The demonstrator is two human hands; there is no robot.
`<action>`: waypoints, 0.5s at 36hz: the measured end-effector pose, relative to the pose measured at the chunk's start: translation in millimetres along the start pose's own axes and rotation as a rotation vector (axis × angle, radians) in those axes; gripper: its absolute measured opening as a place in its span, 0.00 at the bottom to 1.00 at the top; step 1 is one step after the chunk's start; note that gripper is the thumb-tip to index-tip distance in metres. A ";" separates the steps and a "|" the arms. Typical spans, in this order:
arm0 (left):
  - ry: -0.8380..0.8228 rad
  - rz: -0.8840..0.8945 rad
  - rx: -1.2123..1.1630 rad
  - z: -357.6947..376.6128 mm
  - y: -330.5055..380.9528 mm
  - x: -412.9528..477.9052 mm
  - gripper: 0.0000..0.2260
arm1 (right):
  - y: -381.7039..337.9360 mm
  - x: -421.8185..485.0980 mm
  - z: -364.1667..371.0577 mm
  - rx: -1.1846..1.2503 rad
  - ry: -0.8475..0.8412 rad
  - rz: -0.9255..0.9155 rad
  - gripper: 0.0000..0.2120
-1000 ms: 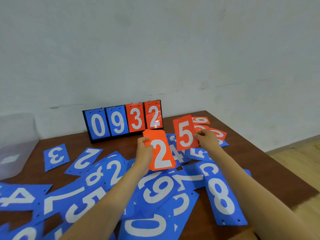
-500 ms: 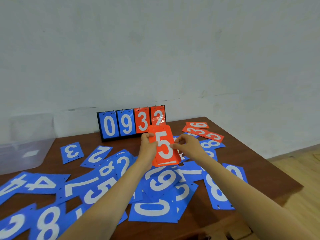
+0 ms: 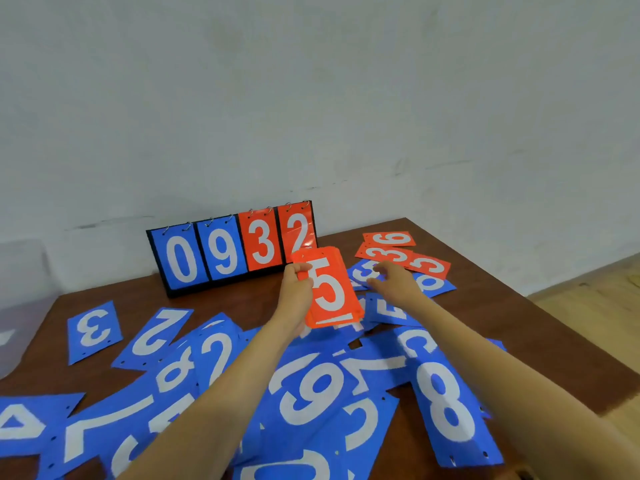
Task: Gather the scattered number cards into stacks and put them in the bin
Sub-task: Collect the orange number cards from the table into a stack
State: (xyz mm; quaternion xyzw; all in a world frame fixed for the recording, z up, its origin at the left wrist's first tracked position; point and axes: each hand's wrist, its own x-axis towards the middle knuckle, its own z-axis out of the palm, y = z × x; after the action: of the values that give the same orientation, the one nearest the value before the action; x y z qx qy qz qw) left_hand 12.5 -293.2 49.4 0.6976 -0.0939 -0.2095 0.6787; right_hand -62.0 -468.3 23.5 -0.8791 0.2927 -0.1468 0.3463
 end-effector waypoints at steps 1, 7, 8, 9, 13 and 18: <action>0.002 -0.006 0.030 2.5 -1.2 8.5 0.11 | 6.0 12.3 1.4 -0.038 -0.006 0.009 0.22; -0.011 -0.031 0.081 14.6 -12.1 54.7 0.11 | 36.4 83.5 14.4 -0.253 -0.001 -0.021 0.24; -0.014 -0.033 0.079 15.6 -13.5 61.1 0.11 | 39.9 94.0 16.4 -0.296 -0.004 -0.024 0.24; -0.016 -0.034 0.082 16.8 -14.6 67.6 0.11 | 43.1 104.3 18.4 -0.333 -0.007 -0.018 0.24; -0.030 -0.040 0.071 21.3 -19.4 88.2 0.12 | 50.5 133.0 24.9 -0.431 -0.061 0.096 0.28; -0.026 -0.033 0.066 23.2 -24.6 104.1 0.12 | 64.8 152.5 26.6 -0.438 -0.112 0.163 0.30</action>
State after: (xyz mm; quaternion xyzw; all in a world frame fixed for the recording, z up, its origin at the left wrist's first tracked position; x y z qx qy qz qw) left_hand 92.2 -356.0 8.2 0.7181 -0.0981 -0.2266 0.6507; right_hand 43.3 -586.5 -32.2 -0.9135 0.3679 -0.0024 0.1738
